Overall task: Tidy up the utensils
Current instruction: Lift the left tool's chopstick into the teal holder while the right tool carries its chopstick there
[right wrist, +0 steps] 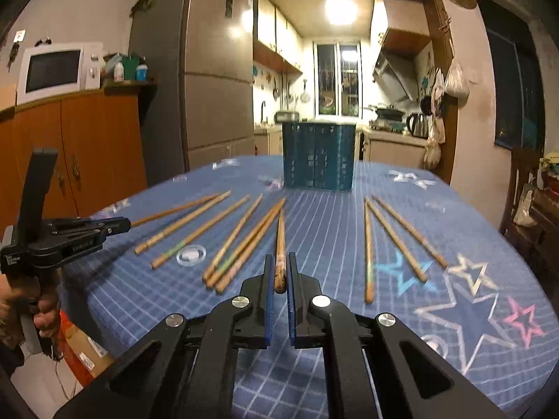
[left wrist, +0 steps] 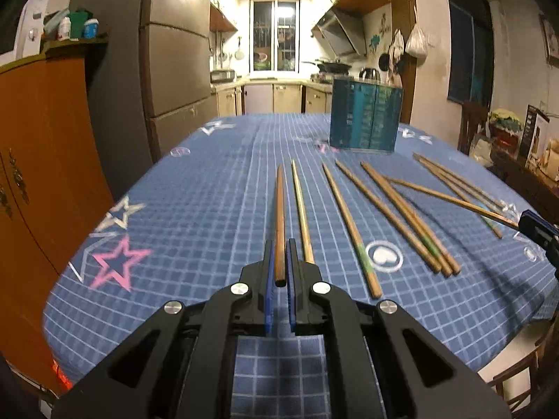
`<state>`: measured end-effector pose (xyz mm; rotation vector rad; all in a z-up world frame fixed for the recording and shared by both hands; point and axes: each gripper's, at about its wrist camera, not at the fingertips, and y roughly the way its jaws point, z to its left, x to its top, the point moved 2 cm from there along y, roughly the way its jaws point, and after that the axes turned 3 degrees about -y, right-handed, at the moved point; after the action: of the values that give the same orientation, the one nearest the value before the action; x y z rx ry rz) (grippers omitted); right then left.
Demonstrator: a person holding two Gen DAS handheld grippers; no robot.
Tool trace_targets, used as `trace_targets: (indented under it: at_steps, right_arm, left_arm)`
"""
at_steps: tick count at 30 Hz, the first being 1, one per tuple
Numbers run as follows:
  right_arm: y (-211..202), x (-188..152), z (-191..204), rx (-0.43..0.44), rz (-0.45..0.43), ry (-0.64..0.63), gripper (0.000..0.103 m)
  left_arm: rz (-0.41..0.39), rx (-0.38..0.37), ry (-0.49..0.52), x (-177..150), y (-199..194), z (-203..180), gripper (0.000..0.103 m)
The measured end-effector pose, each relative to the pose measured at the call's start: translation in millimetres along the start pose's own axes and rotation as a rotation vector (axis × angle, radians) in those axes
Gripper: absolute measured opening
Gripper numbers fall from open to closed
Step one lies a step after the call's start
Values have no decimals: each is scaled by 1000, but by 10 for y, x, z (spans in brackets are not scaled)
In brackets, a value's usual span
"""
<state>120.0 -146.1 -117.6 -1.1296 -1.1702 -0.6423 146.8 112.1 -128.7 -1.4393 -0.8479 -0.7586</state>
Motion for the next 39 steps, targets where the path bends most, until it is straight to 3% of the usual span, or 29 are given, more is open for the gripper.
trace_targets:
  at_steps: [9, 14, 25, 39]
  right_arm:
    - [-125, 625, -199, 8, -117, -19, 8]
    - [-62, 1027, -330, 46, -142, -24, 8]
    - [291, 1667, -604, 108, -116, -21, 7]
    - [557, 2377, -881, 107, -144, -4, 7]
  left_arm:
    - [-120, -15, 18, 468, -313, -15, 5]
    - [-173, -25, 33, 820, -399, -35, 5]
    - [-201, -57, 61, 1535, -299, -122, 5]
    - [-199, -117, 97, 2301, -202, -378, 5]
